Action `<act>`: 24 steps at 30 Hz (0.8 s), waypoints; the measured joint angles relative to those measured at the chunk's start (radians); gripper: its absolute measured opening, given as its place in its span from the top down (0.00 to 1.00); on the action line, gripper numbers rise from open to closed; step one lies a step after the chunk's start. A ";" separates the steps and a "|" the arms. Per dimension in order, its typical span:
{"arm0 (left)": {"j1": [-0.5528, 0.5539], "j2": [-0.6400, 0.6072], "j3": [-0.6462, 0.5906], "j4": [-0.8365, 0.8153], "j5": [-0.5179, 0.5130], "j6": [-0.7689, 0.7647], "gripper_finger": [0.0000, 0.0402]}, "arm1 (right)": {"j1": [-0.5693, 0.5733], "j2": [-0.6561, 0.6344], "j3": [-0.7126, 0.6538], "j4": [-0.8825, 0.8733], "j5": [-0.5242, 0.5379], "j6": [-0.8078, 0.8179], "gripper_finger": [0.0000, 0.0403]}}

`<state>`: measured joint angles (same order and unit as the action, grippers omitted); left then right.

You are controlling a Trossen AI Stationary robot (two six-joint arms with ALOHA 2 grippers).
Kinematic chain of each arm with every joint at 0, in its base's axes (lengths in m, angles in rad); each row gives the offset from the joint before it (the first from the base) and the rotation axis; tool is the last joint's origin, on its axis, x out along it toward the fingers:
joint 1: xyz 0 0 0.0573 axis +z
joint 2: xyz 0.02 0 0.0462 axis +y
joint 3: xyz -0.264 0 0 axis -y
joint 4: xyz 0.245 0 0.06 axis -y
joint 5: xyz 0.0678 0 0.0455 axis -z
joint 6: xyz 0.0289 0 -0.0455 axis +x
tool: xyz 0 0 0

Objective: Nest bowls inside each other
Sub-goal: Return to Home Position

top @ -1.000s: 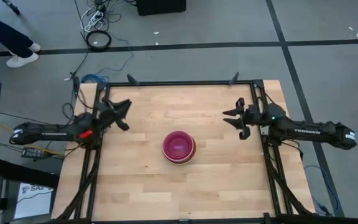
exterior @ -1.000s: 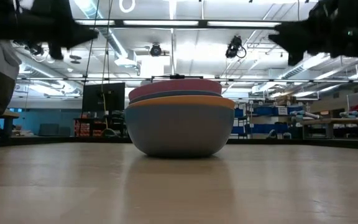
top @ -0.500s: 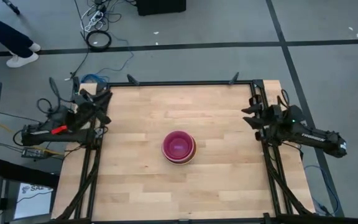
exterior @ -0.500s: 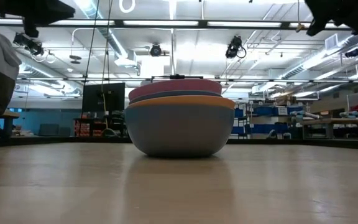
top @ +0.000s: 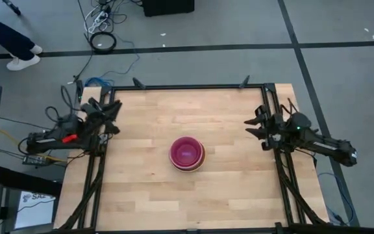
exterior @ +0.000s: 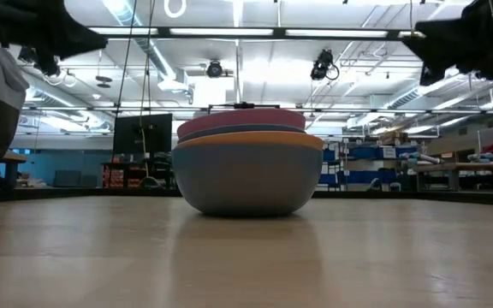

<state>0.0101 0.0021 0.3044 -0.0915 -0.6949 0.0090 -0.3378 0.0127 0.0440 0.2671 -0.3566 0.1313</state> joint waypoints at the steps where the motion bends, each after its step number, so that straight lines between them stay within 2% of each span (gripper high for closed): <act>1: 0.000 0.000 -0.028 0.032 0.000 -0.001 0.81 | 0.002 0.000 -0.013 -0.001 0.001 0.003 0.67; 6: 0.000 0.000 -0.169 0.188 0.010 0.033 0.81 | 0.002 0.001 -0.034 -0.058 0.005 -0.025 0.67; 11: 0.000 0.000 -0.295 0.256 0.014 0.034 0.81 | 0.002 0.001 -0.035 -0.144 0.013 -0.074 0.67; 15: 0.001 0.002 -0.296 0.162 0.001 0.023 0.80 | 0.002 0.004 -0.035 -0.206 0.015 -0.080 0.67; 20: 0.001 0.002 -0.296 0.175 -0.026 0.025 0.80 | 0.002 0.033 -0.035 -0.205 0.015 -0.066 0.67; 24: 0.001 0.003 -0.296 0.173 -0.026 0.021 0.80 | 0.002 0.048 -0.035 -0.205 0.016 0.021 0.67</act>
<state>0.0109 0.0048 0.0082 0.0815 -0.7208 0.0297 -0.3355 0.0607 0.0093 0.0626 -0.3409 0.1518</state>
